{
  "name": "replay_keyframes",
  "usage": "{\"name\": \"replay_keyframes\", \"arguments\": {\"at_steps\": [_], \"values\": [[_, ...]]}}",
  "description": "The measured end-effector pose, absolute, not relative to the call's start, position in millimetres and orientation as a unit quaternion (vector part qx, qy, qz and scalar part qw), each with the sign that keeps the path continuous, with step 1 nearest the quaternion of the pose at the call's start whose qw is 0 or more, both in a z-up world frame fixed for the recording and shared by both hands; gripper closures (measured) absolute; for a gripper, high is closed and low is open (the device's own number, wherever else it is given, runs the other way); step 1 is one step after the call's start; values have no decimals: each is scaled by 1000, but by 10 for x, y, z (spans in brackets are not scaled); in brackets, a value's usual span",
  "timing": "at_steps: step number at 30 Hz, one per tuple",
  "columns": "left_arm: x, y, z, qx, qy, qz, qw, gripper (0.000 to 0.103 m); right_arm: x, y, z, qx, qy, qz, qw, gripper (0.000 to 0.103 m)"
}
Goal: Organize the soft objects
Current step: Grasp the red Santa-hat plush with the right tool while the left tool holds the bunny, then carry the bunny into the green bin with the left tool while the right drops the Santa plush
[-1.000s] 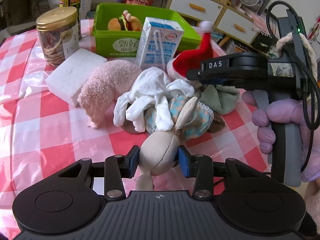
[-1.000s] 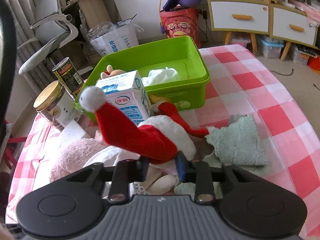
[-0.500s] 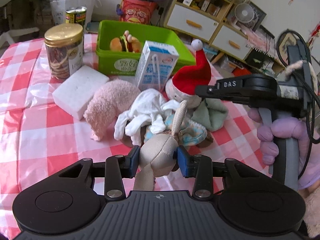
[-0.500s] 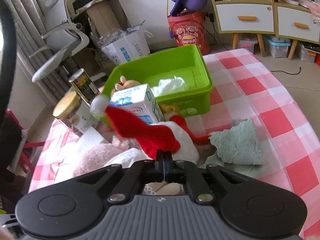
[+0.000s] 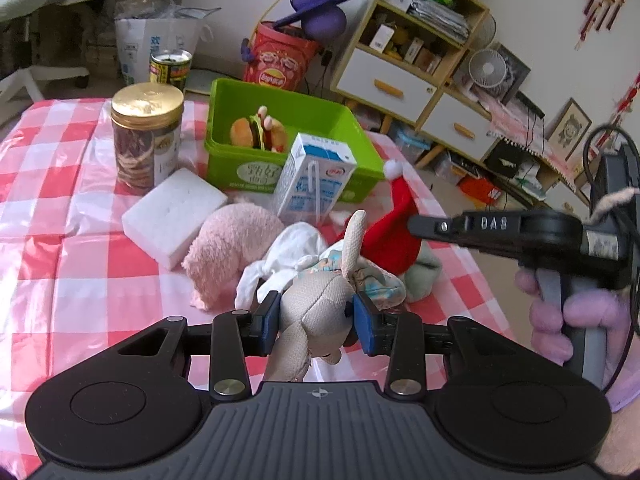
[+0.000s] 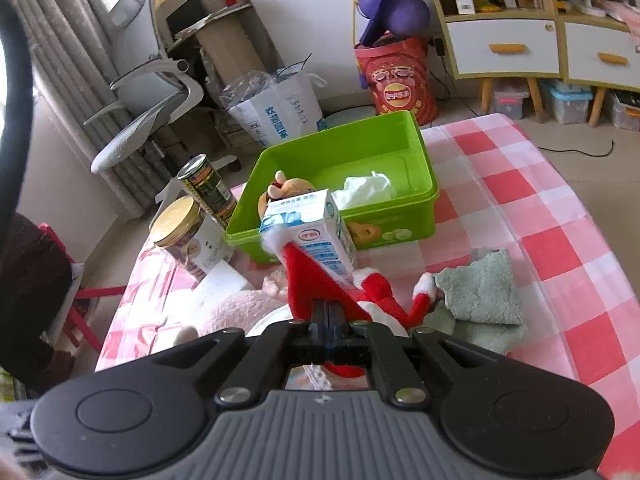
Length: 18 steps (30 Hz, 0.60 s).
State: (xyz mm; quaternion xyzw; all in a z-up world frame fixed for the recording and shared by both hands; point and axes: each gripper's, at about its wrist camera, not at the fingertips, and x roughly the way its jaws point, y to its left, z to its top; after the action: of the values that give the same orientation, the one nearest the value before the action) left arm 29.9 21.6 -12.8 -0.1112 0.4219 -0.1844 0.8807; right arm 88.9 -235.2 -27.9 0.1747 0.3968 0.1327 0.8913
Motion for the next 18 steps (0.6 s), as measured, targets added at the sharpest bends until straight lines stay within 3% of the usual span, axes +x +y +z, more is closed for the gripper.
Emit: {"name": "replay_keyframes", "arguments": {"at_steps": [2,3,4,6,11,13,18], "values": [[296,237,-105,-115,418,-183,882,64,865,-2330,-288,158,401,129,893,103],[297,247,-94,-117,417,-182,883,64,853,-2313,-295,148,403,129,894,78],[301,253,-87,-118,416,-183,883,64,840,-2302,-302,141,400,130,896,61],[304,266,-82,-119,417,-184,882,64,836,-2265,-308,125,388,132,904,59],[327,306,-80,-123,420,-180,881,64,913,-2148,-400,114,387,158,901,62],[325,324,-67,-125,416,-177,883,64,932,-2069,-437,94,391,166,901,102],[303,408,16,-138,399,-168,891,65,923,-2064,-372,96,392,162,901,103]]}}
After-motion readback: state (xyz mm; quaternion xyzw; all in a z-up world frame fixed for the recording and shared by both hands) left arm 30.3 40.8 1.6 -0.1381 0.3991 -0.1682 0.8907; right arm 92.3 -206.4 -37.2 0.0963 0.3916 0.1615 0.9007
